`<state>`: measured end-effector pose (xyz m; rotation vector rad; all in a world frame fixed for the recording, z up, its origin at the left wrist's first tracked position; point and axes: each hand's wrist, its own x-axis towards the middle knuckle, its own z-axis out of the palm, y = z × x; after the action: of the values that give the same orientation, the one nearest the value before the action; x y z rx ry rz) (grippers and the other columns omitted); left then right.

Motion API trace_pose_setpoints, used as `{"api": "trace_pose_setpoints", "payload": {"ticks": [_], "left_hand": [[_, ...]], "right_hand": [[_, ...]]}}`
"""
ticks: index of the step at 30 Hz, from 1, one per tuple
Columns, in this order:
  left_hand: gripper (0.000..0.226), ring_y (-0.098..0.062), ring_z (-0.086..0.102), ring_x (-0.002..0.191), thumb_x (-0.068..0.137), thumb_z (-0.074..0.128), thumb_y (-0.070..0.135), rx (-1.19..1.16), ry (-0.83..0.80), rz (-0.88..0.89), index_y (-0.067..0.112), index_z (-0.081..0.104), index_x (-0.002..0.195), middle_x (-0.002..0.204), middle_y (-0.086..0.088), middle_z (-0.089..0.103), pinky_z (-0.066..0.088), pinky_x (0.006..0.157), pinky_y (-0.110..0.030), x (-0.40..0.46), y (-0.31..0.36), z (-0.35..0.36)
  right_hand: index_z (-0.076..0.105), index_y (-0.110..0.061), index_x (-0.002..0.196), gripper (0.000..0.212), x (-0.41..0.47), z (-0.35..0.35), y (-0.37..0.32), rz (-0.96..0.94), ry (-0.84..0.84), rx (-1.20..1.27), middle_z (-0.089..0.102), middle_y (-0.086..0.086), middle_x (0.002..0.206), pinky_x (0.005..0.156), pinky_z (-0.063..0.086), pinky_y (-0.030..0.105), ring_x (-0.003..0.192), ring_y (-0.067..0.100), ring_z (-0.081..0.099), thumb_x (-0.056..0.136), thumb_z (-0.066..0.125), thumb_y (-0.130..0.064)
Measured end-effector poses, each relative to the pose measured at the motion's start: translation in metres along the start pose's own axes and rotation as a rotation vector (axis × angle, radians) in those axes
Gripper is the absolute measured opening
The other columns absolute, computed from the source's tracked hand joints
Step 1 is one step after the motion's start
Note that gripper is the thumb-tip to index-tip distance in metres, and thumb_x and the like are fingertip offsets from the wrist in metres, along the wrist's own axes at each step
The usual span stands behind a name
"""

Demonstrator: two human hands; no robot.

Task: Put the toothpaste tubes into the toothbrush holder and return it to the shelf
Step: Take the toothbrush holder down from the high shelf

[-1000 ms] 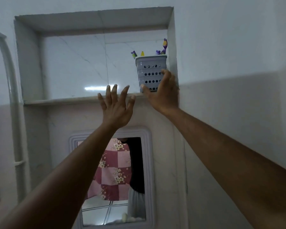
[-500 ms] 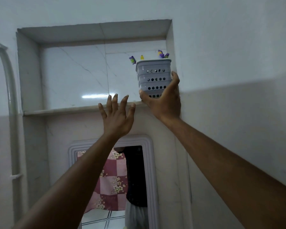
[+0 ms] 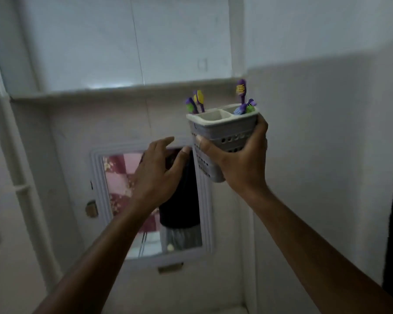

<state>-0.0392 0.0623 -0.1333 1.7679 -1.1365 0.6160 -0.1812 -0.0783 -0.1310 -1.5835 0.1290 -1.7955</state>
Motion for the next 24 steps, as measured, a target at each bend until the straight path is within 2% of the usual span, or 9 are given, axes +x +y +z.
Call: {"api": "trace_pose_setpoints", "payload": {"ticks": [4,7,9,11,13,17,19,20,24], "left_hand": [[0.061,-0.007,0.052,0.137,0.102,0.050,0.069,-0.061,-0.058,-0.128,0.027,0.058,0.146,0.148,0.006,0.058,0.051,0.109,-0.039,-0.090,-0.040,0.030],[0.047,-0.010,0.060,0.126,0.105,0.061,0.053,-0.089,-0.111,-0.269,0.021,0.065,0.139,0.136,0.003,0.064,0.052,0.104,-0.034,-0.164,-0.066,0.049],[0.037,-0.007,0.063,0.116,0.105,0.063,0.046,-0.100,-0.166,-0.327,0.020,0.069,0.130,0.127,0.003,0.068,0.051,0.097,-0.019,-0.208,-0.087,0.059],[0.031,-0.003,0.064,0.111,0.105,0.065,0.044,-0.107,-0.206,-0.389,0.020,0.071,0.124,0.123,0.007,0.069,0.043,0.087,-0.003,-0.244,-0.100,0.062],[0.029,-0.006,0.065,0.113,0.105,0.065,0.043,-0.092,-0.236,-0.454,0.021,0.072,0.122,0.122,0.009,0.070,0.040,0.085,-0.004,-0.276,-0.115,0.064],[0.024,-0.008,0.065,0.105,0.105,0.065,0.039,-0.023,-0.254,-0.619,0.020,0.074,0.116,0.117,0.007,0.069,0.049,0.082,-0.008,-0.335,-0.151,0.064],[0.015,-0.014,0.069,0.097,0.104,0.066,0.037,0.030,-0.249,-0.737,0.023,0.072,0.107,0.110,0.003,0.072,0.056,0.086,-0.030,-0.369,-0.177,0.066],[0.016,-0.017,0.069,0.096,0.104,0.066,0.035,0.043,-0.268,-0.790,0.022,0.073,0.108,0.108,0.002,0.073,0.055,0.085,-0.034,-0.386,-0.188,0.068],[0.022,-0.025,0.069,0.096,0.102,0.065,0.026,0.125,-0.403,-0.975,0.008,0.076,0.107,0.103,-0.005,0.076,0.046,0.083,-0.031,-0.443,-0.228,0.082]], "right_hand": [[0.042,-0.018,0.163,0.128,-0.103,-0.026,0.039,0.236,-0.096,-0.107,0.046,-0.004,0.144,0.111,0.054,0.042,0.141,0.028,0.047,0.058,0.090,-0.072],[0.042,-0.020,0.163,0.128,-0.182,-0.044,0.069,0.415,-0.150,-0.164,0.042,-0.005,0.142,0.113,0.052,0.045,0.140,0.027,0.045,0.055,0.089,-0.071],[0.042,-0.022,0.162,0.128,-0.231,-0.054,0.087,0.520,-0.187,-0.196,0.042,-0.004,0.143,0.112,0.052,0.040,0.142,0.026,0.044,0.053,0.090,-0.069],[0.043,-0.024,0.161,0.127,-0.270,-0.064,0.097,0.600,-0.213,-0.205,0.042,-0.001,0.144,0.107,0.049,0.028,0.142,0.025,0.044,0.050,0.088,-0.066],[0.044,-0.024,0.159,0.125,-0.304,-0.071,0.108,0.679,-0.245,-0.235,0.044,0.001,0.144,0.106,0.048,0.027,0.141,0.024,0.045,0.050,0.088,-0.064],[0.047,-0.021,0.153,0.120,-0.355,-0.083,0.131,0.804,-0.296,-0.312,0.046,0.001,0.139,0.111,0.053,0.042,0.138,0.030,0.052,0.050,0.090,-0.064],[0.047,-0.016,0.152,0.121,-0.376,-0.087,0.143,0.847,-0.338,-0.370,0.048,0.002,0.138,0.110,0.054,0.045,0.137,0.033,0.054,0.050,0.091,-0.064],[0.046,-0.014,0.152,0.123,-0.386,-0.089,0.149,0.870,-0.362,-0.392,0.049,0.003,0.140,0.110,0.055,0.047,0.137,0.034,0.054,0.049,0.092,-0.064],[0.046,-0.018,0.152,0.122,-0.418,-0.092,0.173,0.949,-0.445,-0.511,0.054,0.009,0.146,0.114,0.052,0.052,0.137,0.034,0.057,0.052,0.099,-0.062]]}}
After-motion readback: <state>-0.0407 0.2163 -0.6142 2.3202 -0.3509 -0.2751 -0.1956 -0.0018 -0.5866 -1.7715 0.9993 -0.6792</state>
